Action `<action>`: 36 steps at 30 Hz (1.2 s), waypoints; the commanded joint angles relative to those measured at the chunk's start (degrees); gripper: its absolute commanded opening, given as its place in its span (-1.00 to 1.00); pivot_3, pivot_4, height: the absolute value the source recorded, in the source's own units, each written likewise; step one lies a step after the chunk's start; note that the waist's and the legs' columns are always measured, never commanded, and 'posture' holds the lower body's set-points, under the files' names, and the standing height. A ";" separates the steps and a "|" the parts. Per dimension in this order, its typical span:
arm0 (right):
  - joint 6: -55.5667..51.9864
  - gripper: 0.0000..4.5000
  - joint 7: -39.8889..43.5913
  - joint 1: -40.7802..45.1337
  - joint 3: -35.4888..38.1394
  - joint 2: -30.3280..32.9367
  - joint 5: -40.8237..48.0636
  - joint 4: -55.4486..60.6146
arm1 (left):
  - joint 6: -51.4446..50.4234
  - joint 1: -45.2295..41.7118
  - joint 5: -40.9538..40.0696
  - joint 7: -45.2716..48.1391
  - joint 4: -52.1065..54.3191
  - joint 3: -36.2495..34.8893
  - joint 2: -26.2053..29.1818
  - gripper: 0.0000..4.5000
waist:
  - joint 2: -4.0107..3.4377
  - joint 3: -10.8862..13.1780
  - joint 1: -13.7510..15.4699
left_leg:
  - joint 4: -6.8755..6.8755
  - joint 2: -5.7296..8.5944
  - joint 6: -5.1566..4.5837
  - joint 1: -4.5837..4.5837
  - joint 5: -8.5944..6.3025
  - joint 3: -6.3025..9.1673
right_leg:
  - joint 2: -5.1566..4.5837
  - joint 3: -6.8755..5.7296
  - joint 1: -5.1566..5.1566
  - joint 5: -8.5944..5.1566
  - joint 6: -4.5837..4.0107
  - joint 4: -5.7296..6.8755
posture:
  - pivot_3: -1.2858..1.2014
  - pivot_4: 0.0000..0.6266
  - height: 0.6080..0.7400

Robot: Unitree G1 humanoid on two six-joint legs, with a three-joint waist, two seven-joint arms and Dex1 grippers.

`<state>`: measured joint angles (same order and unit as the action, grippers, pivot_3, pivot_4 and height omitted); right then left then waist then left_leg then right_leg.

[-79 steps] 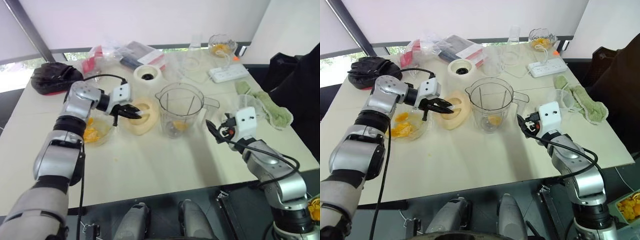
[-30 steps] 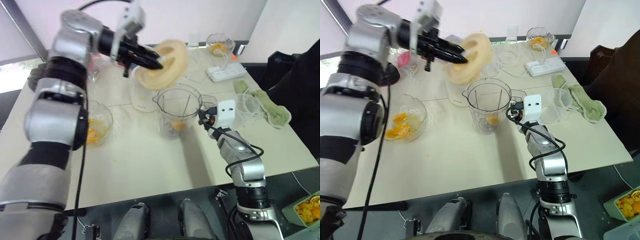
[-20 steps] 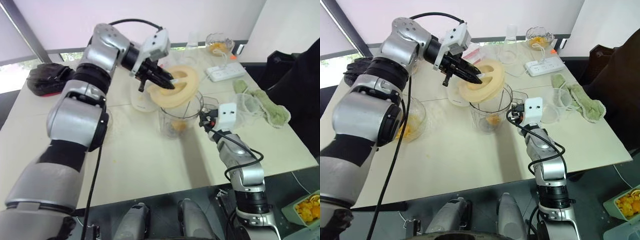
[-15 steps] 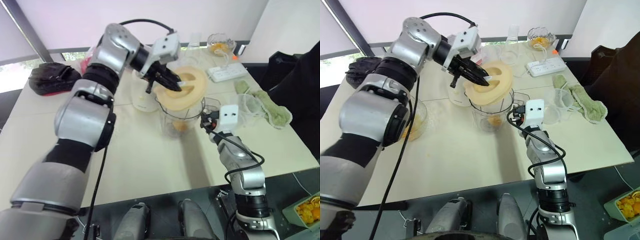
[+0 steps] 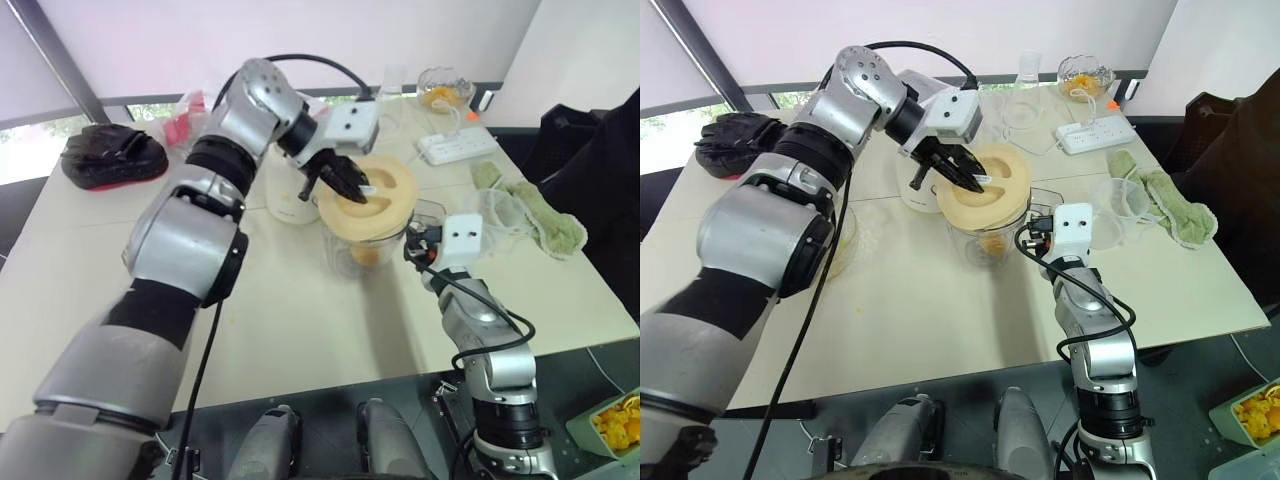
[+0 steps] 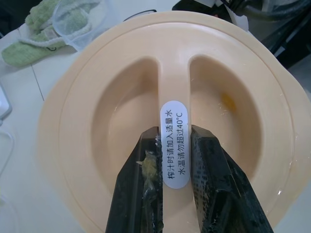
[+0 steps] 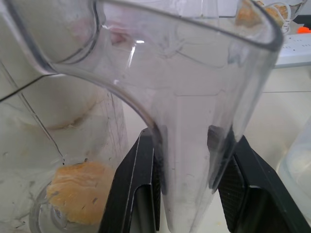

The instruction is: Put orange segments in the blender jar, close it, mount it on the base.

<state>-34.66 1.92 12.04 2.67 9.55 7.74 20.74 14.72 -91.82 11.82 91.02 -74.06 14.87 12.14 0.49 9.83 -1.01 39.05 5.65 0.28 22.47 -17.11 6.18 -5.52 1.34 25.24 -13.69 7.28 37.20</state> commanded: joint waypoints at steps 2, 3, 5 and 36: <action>-0.04 -0.58 0.66 -0.08 0.36 0.13 0.40 5.44 | 3.44 2.74 3.26 -0.27 -1.55 2.37 -1.38 -0.90 | 0.00 -0.03 0.11 | 0.01 0.00 0.00 -0.02 0.00 0.01 | 0.00 0.00 -0.03 0.00 0.00 0.00 | 0.03 -0.52 1.00; -0.23 -0.58 0.68 -0.12 0.31 0.15 0.37 5.71 | 4.02 2.97 3.76 -0.64 -1.65 2.73 -1.79 -0.90 | 0.00 -0.04 0.19 | 0.02 0.00 -0.02 -0.04 -0.01 0.01 | 0.00 0.00 -0.06 0.00 0.00 0.00 | 0.03 -0.52 1.00; -0.64 -0.58 0.62 -0.24 0.12 0.10 0.25 6.32 | 4.80 3.42 4.65 -1.08 -1.90 3.34 -2.65 -0.90 | 0.00 -0.05 0.31 | 0.05 0.00 -0.13 -0.09 -0.07 0.03 | 0.00 -0.01 -0.15 0.00 0.00 0.00 | 0.03 -0.52 1.00; -1.13 -0.58 2.27 3.53 0.93 1.25 -0.16 3.97 | -14.64 7.66 7.08 -13.61 -2.81 1.89 -6.19 -0.90 | -0.25 -0.83 1.64 | 0.06 0.39 -0.57 -1.44 -0.33 0.56 | -0.11 -0.03 -2.02 -0.33 0.49 -0.53 | 0.03 -0.52 1.00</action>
<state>-39.62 2.20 12.65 4.70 10.61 6.87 20.05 2.62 -88.59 15.62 81.90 -73.38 14.30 6.74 0.24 9.00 0.63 39.11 6.03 -0.29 21.03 -17.45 6.74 -5.63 1.31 23.23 -14.02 7.77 36.67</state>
